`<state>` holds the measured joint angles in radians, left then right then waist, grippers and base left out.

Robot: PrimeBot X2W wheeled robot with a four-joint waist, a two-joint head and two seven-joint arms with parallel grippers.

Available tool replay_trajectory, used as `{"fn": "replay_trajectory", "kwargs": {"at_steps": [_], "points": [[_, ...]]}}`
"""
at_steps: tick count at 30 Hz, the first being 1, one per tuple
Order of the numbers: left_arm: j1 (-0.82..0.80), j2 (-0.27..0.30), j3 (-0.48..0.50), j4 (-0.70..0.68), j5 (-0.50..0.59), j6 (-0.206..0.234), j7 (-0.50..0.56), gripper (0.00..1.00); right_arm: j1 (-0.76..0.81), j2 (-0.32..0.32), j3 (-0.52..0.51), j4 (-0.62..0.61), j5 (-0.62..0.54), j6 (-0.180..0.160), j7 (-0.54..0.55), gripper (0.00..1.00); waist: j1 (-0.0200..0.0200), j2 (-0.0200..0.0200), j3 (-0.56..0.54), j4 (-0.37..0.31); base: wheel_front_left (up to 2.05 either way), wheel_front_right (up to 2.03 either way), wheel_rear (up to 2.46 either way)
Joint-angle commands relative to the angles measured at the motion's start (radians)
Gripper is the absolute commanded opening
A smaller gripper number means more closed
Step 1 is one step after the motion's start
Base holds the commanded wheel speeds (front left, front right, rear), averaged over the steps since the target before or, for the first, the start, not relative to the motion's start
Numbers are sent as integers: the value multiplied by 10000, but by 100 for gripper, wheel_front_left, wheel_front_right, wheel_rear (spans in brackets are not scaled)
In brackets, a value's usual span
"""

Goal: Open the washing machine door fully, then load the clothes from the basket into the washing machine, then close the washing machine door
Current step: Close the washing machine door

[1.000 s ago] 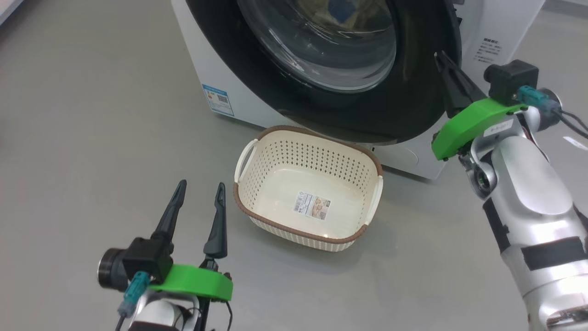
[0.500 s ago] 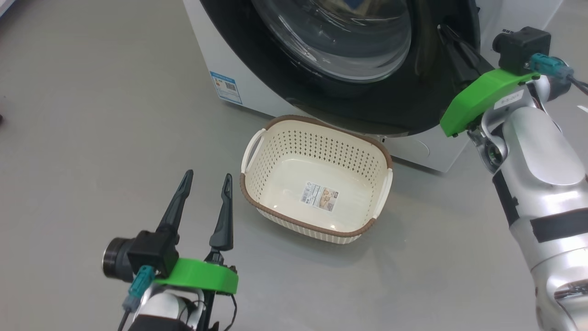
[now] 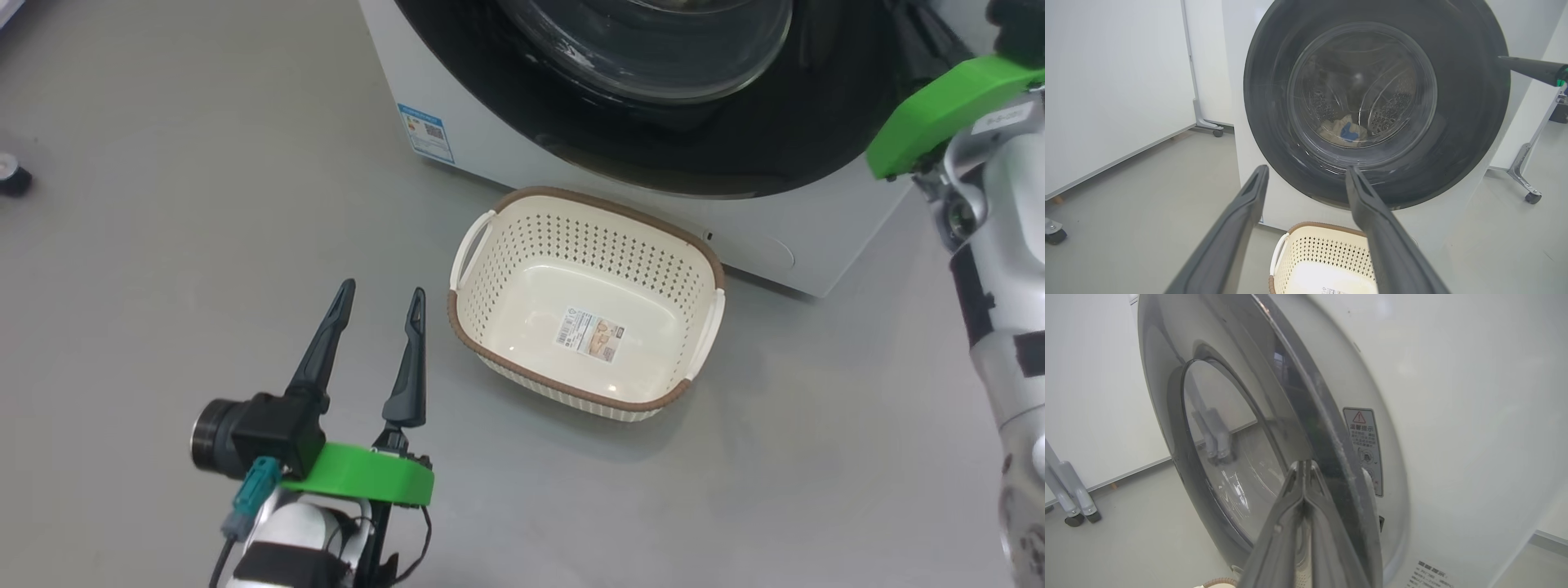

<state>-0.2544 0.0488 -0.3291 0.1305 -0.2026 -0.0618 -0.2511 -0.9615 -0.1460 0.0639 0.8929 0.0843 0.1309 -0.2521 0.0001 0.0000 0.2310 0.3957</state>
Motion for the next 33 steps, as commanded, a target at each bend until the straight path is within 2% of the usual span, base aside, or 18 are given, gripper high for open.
{"fn": "replay_trajectory", "kwargs": {"at_steps": [1,12,19,26,33], "points": [[-412,55,328,-357,29,-26,-107,100,-657,-80,-96,-104,-131,-2,-96,0,-1,0,81,125,0,0,0],[-548,18,217,-424,-212,47,-107,100,-1590,-456,-864,768,-803,-2,-96,0,-1,0,330,441,0,0,0],[-618,16,239,-624,-369,199,-107,100,-1911,-164,-1111,1067,-1137,-2,-97,0,-1,0,443,399,0,0,0],[-590,15,304,-598,-240,216,-107,100,-1503,167,-470,588,-910,-2,-97,0,-1,0,297,246,0,0,0],[-547,15,453,-520,-41,144,-107,100,-620,397,771,-794,-76,-2,-97,0,-1,0,145,-210,0,0,0]]}}
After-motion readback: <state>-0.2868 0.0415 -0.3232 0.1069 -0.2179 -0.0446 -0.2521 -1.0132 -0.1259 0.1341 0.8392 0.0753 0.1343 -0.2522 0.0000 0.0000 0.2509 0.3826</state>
